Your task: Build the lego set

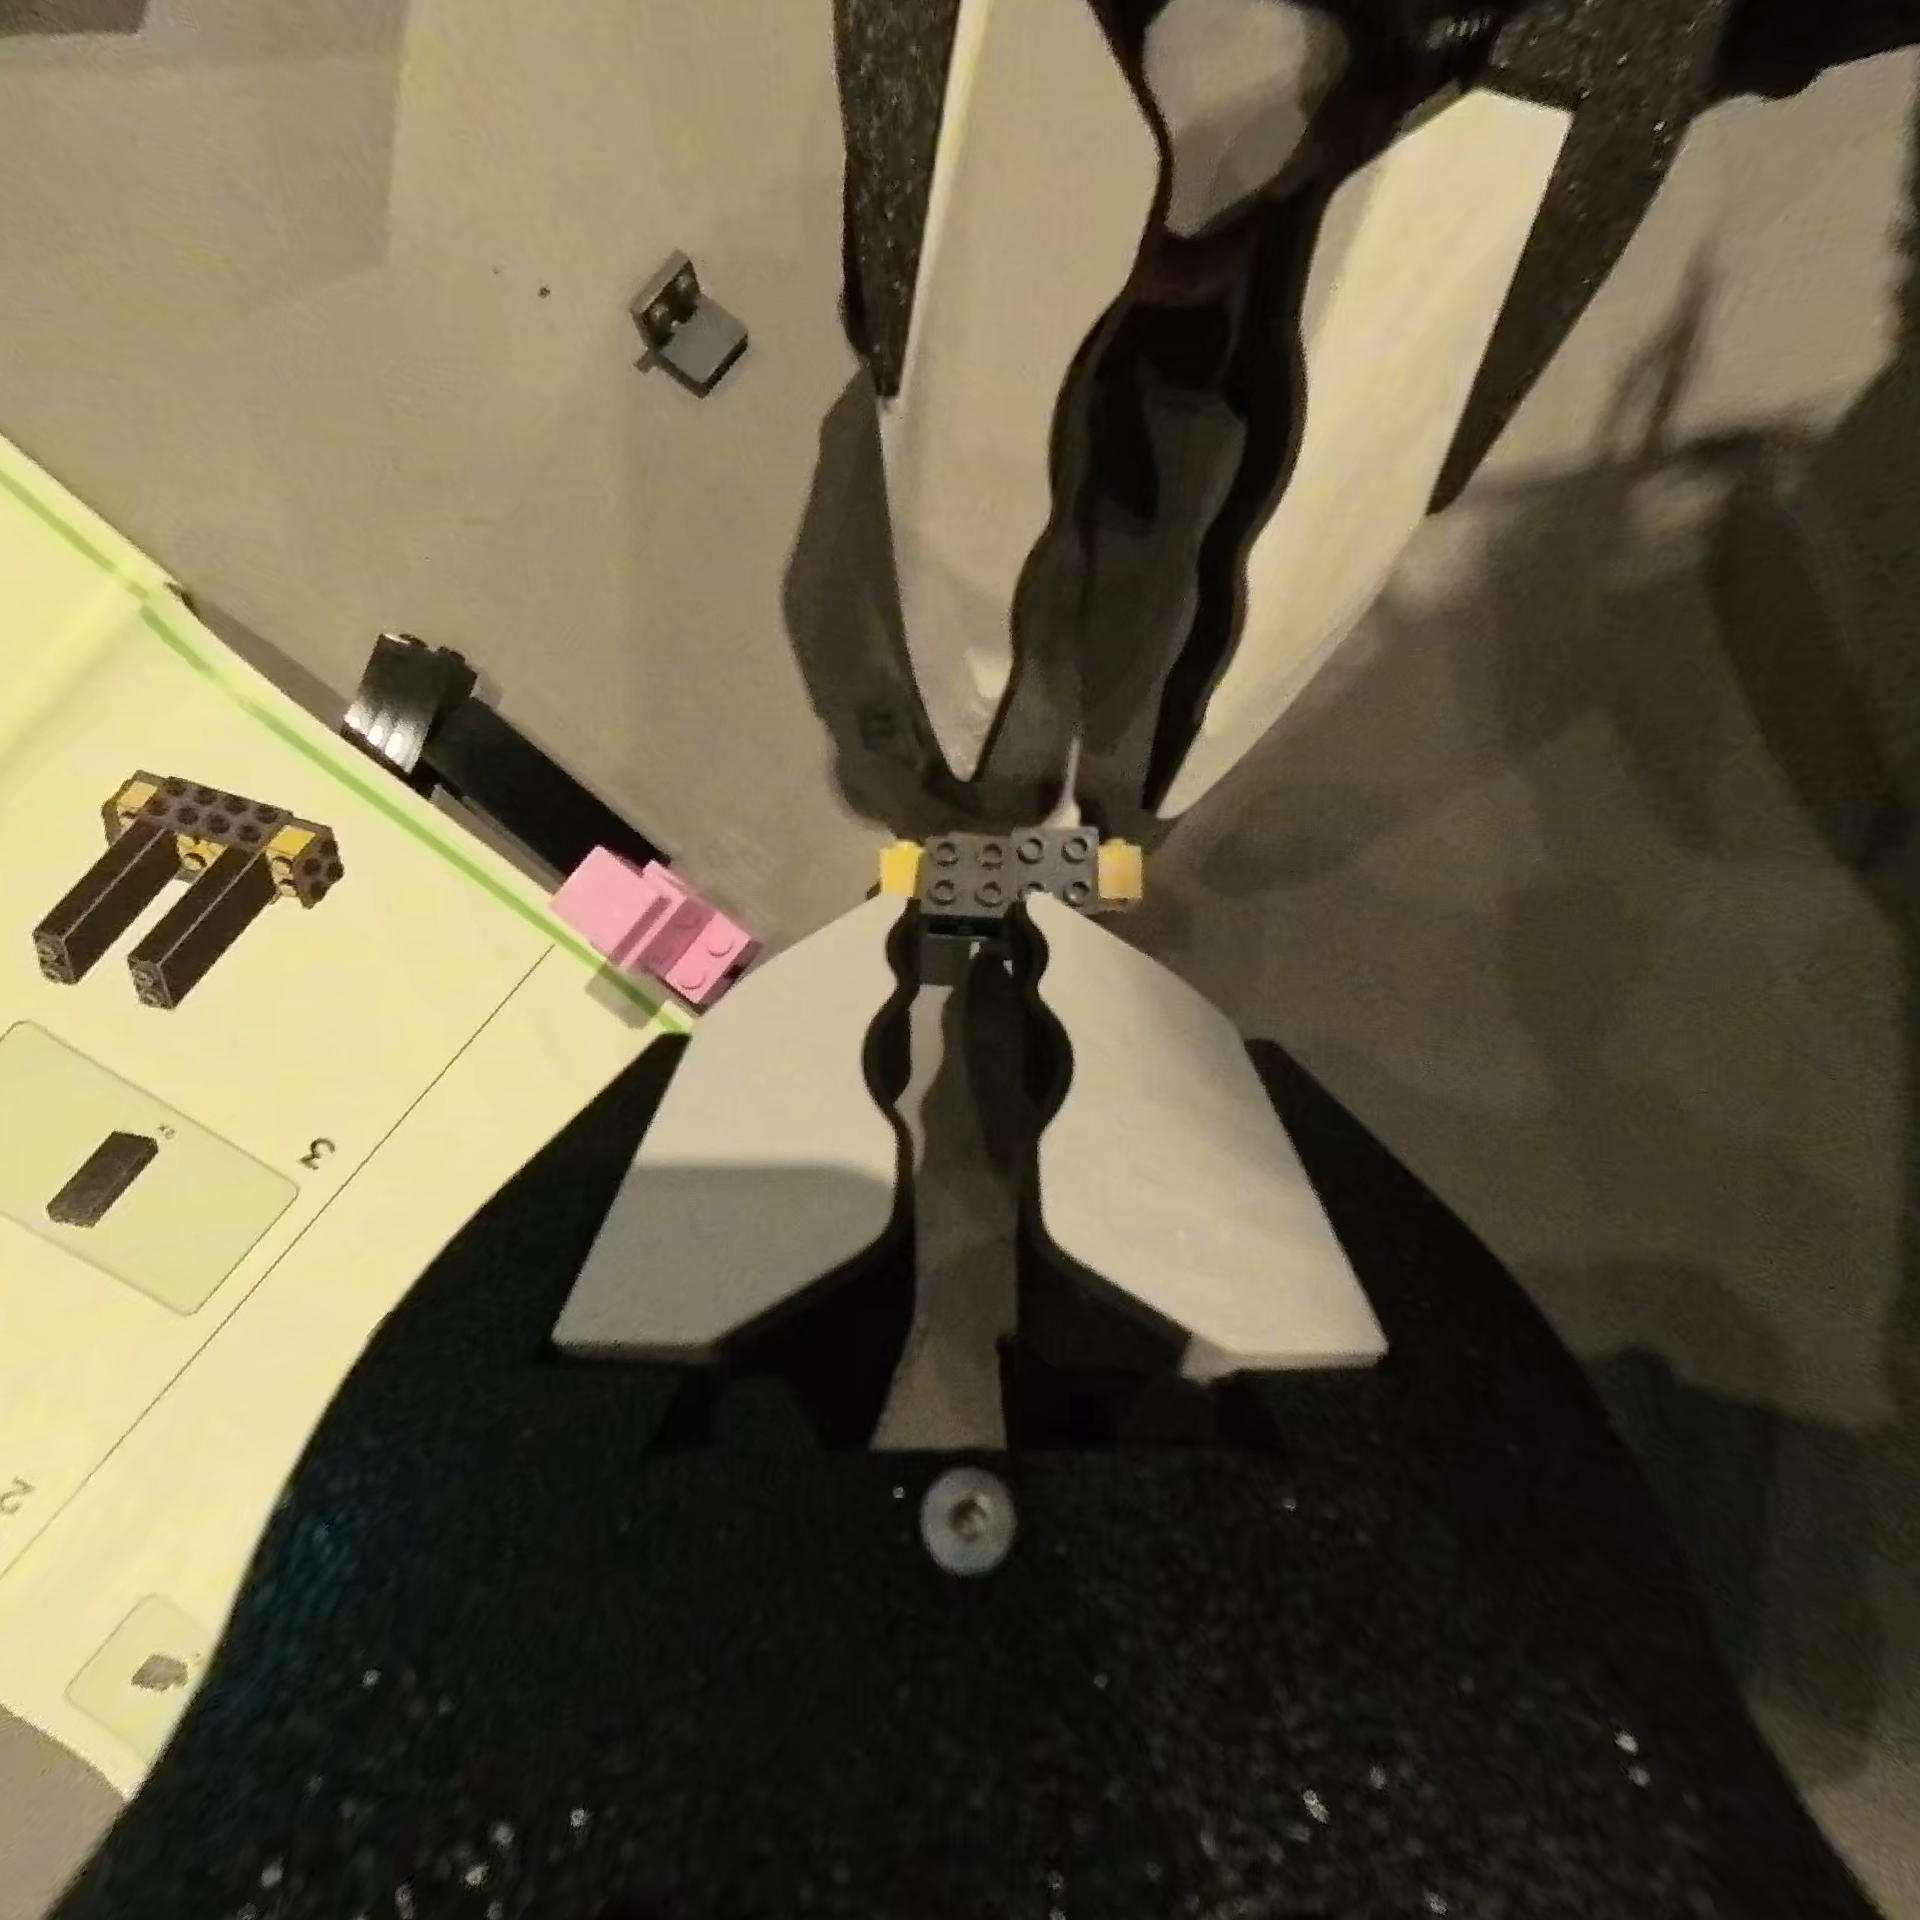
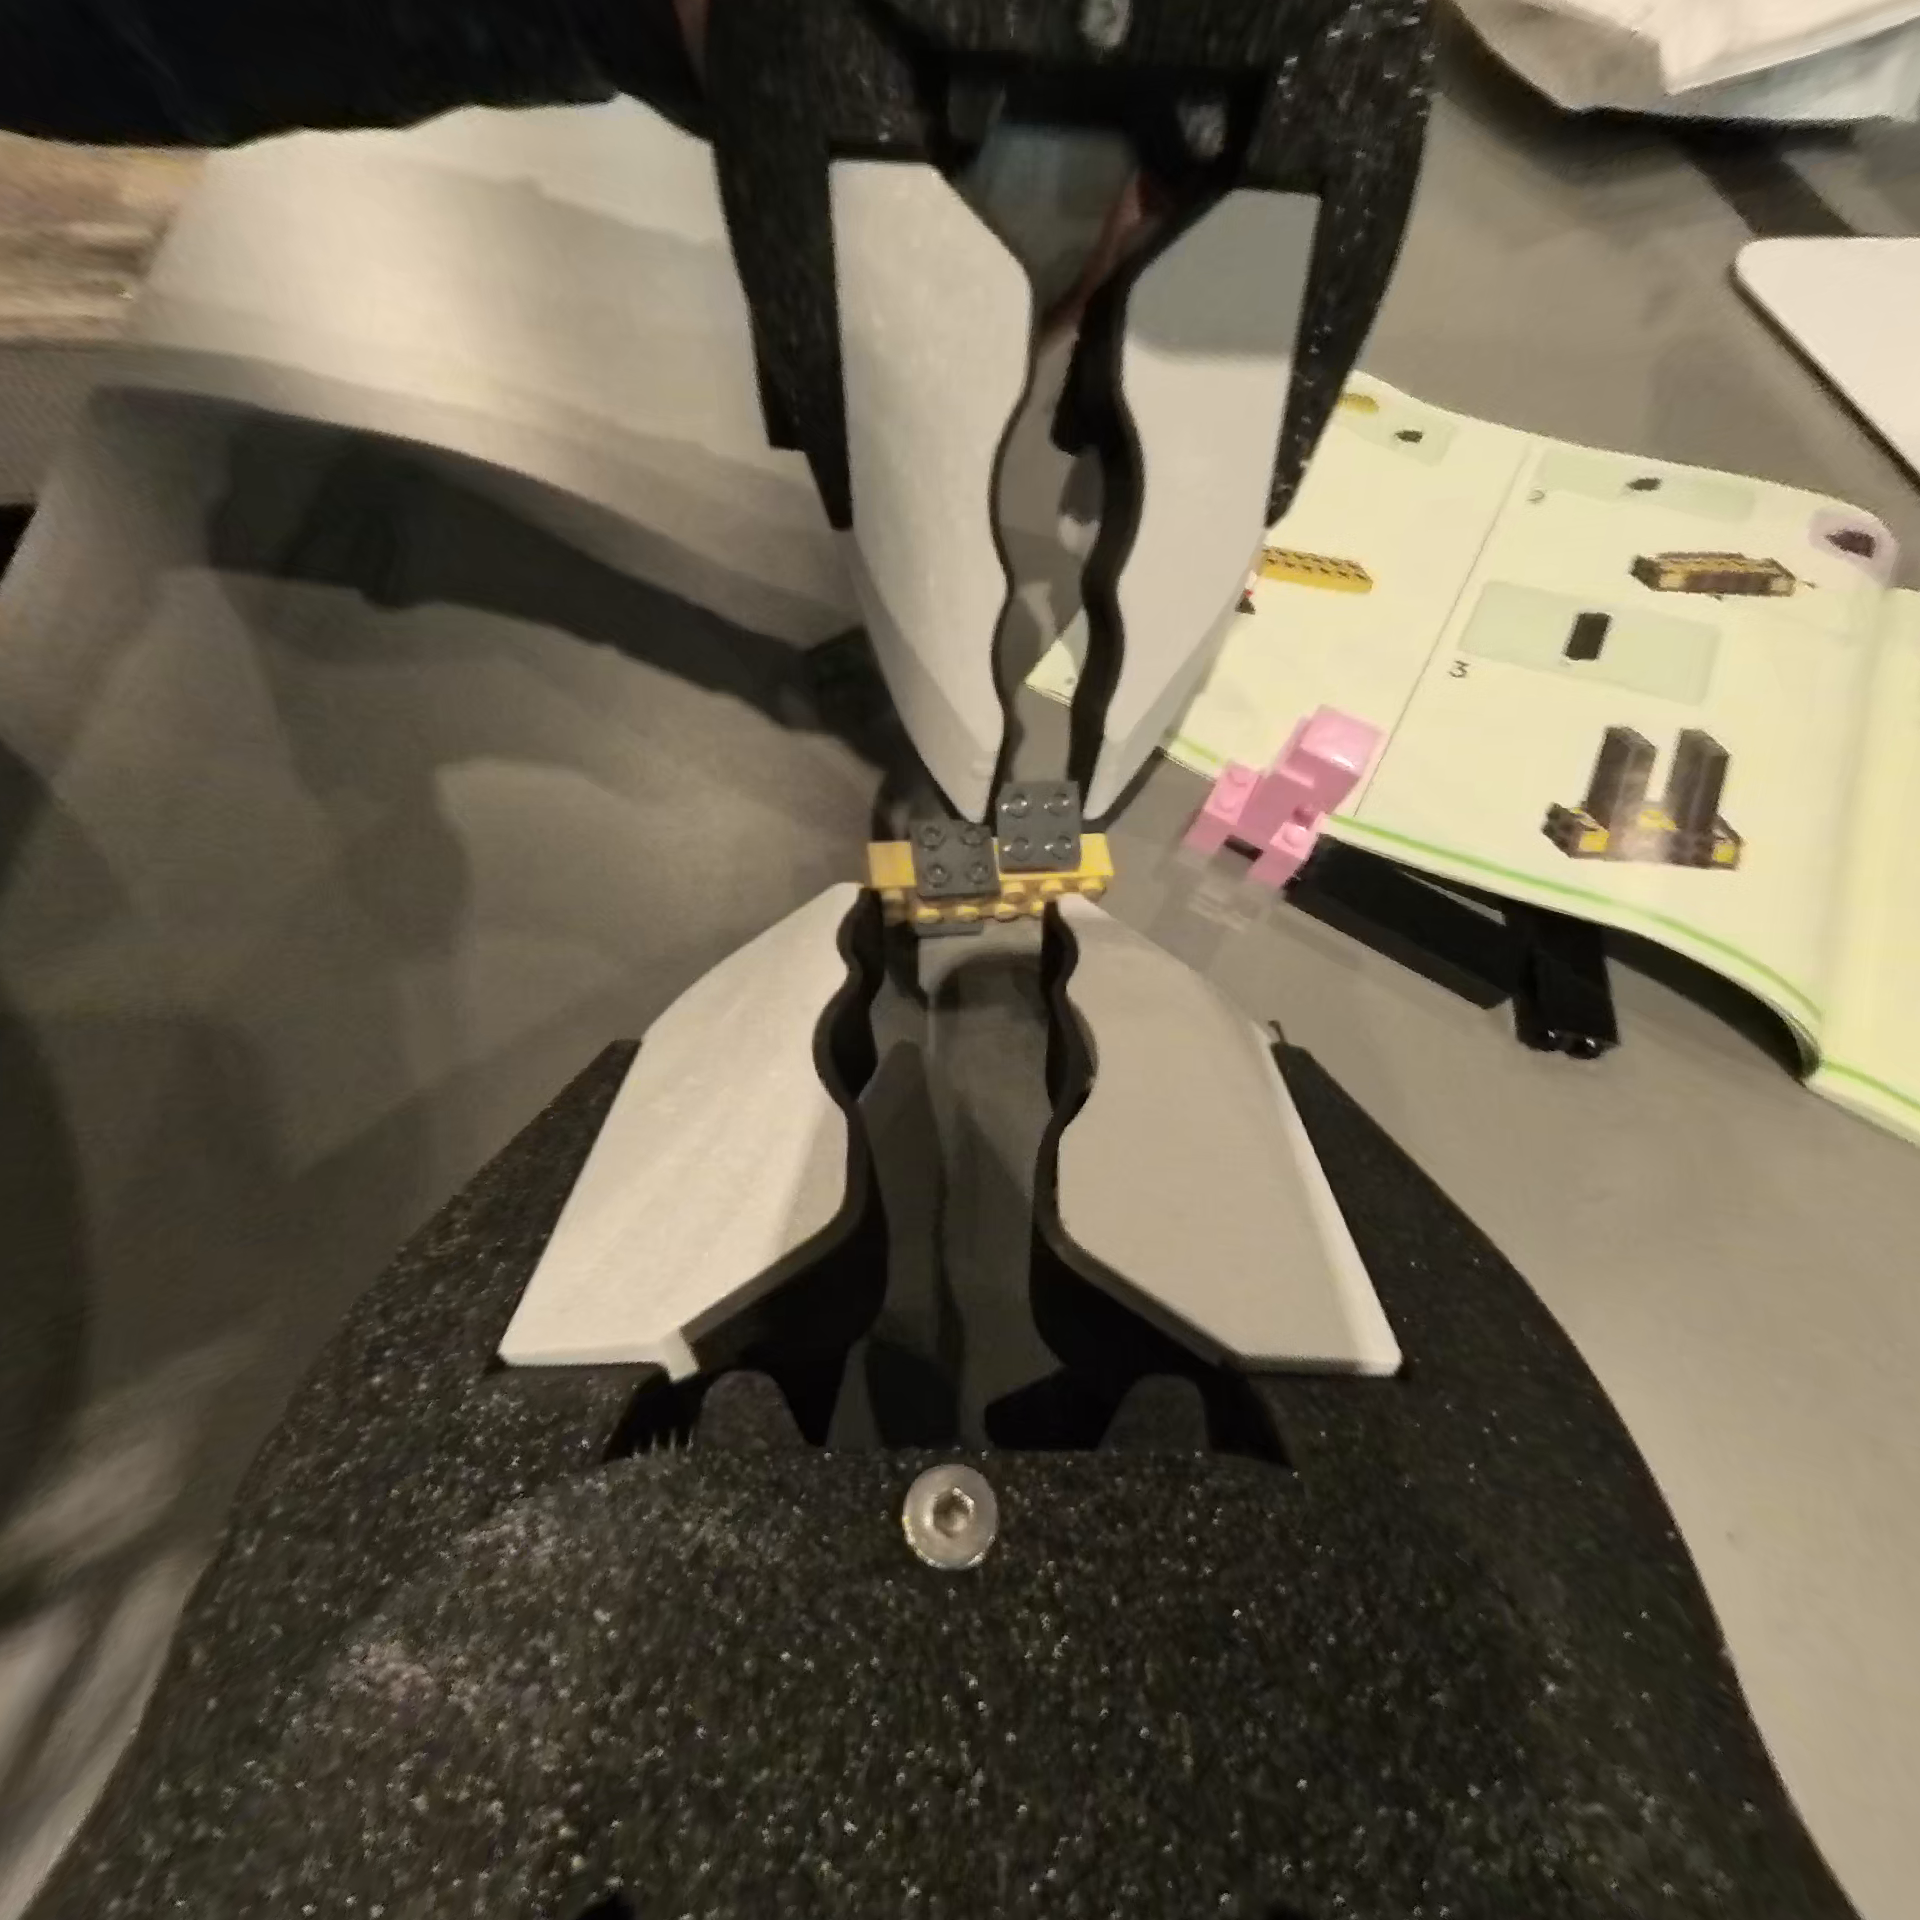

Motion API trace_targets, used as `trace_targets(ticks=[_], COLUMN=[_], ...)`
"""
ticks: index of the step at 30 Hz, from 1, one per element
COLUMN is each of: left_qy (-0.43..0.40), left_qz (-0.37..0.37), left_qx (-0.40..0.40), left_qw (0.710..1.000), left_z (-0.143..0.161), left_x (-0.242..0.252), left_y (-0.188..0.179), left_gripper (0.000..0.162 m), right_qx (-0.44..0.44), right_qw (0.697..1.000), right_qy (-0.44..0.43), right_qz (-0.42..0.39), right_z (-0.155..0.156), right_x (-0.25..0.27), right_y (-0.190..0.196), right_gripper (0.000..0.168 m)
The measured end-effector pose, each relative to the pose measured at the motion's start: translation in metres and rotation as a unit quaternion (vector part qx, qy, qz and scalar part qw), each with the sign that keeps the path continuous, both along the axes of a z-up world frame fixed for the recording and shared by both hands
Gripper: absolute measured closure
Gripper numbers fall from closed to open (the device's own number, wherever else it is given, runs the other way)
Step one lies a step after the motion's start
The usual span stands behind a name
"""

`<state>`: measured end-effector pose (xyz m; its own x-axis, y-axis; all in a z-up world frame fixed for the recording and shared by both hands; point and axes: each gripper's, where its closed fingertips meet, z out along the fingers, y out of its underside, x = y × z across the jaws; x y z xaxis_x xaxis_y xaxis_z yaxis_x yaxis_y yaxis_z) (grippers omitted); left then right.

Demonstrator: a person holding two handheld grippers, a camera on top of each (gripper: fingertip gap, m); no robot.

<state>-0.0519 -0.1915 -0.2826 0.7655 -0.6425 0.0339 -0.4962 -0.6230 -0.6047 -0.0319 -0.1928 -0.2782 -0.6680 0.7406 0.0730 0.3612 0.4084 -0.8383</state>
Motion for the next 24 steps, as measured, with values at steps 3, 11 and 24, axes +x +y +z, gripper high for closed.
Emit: trace_targets(ticks=[3, 11, 24], left_qy=[0.0, 0.009, 0.008], left_qz=[-0.003, -0.006, 0.001], left_qx=[-0.003, -0.002, -0.012], left_qw=[1.0, 1.0, 1.0], left_z=[-0.001, -0.001, -0.002], left_x=[0.001, 0.003, 0.007], left_y=[-0.001, -0.001, -0.001], left_gripper=[0.146, 0.146, 0.146], right_qx=[0.011, 0.018, 0.012], right_qw=[1.0, 0.999, 0.999], right_qy=[0.004, 0.012, -0.022], right_qz=[0.007, 0.033, 0.025], right_z=[-0.001, -0.001, -0.007], right_x=[0.0, 0.004, 0.005], right_y=[-0.003, -0.012, -0.01], right_gripper=[0.135, 0.129, 0.133])
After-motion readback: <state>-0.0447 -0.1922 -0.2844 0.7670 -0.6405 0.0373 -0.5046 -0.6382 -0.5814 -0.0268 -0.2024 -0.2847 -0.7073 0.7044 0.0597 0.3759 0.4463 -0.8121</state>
